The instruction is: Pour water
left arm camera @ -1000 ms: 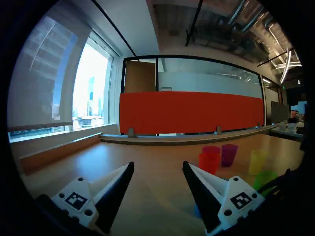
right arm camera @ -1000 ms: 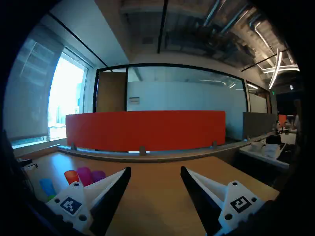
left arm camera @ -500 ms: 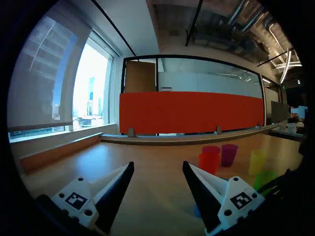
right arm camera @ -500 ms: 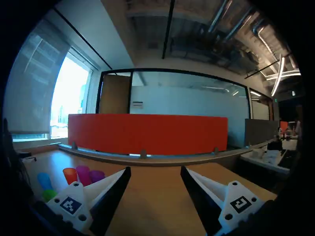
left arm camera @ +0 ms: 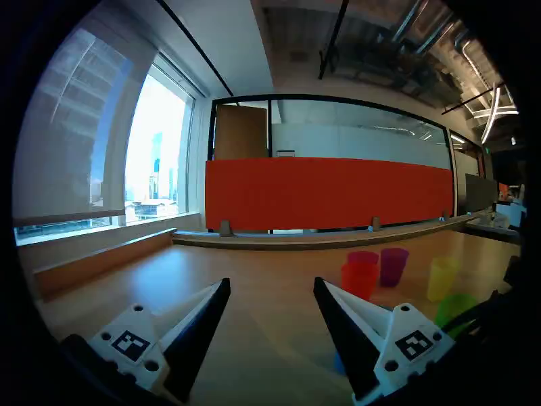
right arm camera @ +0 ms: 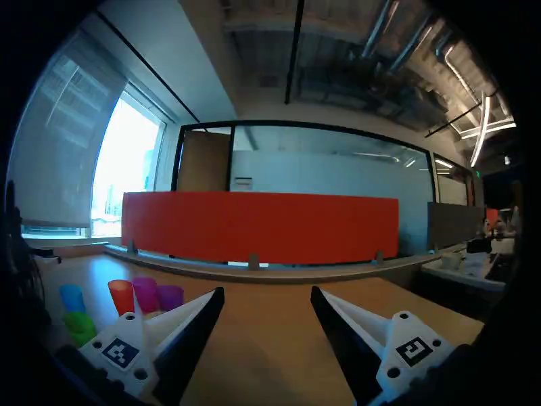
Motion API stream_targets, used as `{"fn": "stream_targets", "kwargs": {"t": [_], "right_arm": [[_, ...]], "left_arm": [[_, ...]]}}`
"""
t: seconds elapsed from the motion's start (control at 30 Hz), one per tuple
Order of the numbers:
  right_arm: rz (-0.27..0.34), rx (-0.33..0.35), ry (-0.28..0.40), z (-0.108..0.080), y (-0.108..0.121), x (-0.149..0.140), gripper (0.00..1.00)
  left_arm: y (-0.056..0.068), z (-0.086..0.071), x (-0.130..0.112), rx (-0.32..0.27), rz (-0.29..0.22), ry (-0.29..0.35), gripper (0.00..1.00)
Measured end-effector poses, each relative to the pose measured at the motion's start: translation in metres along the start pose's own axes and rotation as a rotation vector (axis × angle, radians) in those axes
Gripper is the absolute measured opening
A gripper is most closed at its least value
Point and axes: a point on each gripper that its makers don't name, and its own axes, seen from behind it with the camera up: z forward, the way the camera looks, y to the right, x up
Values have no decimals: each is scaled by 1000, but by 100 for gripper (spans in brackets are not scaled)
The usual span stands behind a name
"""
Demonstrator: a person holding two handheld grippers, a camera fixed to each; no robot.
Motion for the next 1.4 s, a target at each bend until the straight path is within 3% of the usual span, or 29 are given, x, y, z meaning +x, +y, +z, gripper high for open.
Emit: {"fn": "stream_targets", "kwargs": {"t": [0.4, 0.87, 1.4], "right_arm": [[24, -30, -29, -1, 17, -29, 99], [4, -37, -70, 5, 17, -49, 99], [28, -38, -83, 5, 22, -53, 99]], "left_arm": [[0, 0, 0, 0, 0, 0, 91], [0, 0, 0, 0, 0, 0, 91], [0, 0, 0, 0, 0, 0, 91]]}}
